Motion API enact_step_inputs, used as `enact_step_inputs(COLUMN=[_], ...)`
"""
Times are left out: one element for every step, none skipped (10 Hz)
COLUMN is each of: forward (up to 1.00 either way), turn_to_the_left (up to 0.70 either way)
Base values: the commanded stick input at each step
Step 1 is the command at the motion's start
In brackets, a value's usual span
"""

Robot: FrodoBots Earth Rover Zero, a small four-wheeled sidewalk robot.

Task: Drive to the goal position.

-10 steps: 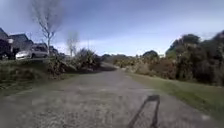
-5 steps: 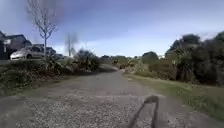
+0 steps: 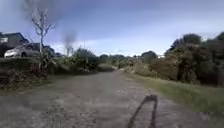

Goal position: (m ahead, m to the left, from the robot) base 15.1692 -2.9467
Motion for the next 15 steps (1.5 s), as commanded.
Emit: enact_step_inputs(forward=[1.00,1.00,1.00,1.00,1.00,1.00,1.00,1.00,1.00,1.00,1.00,1.00,1.00,0.66,0.00], turn_to_the_left=[0.00,0.00,0.27,0.27,0.27,0.27,0.27,0.00,0.00,0.00,0.00,0.00,0.00,0.00,0.00])
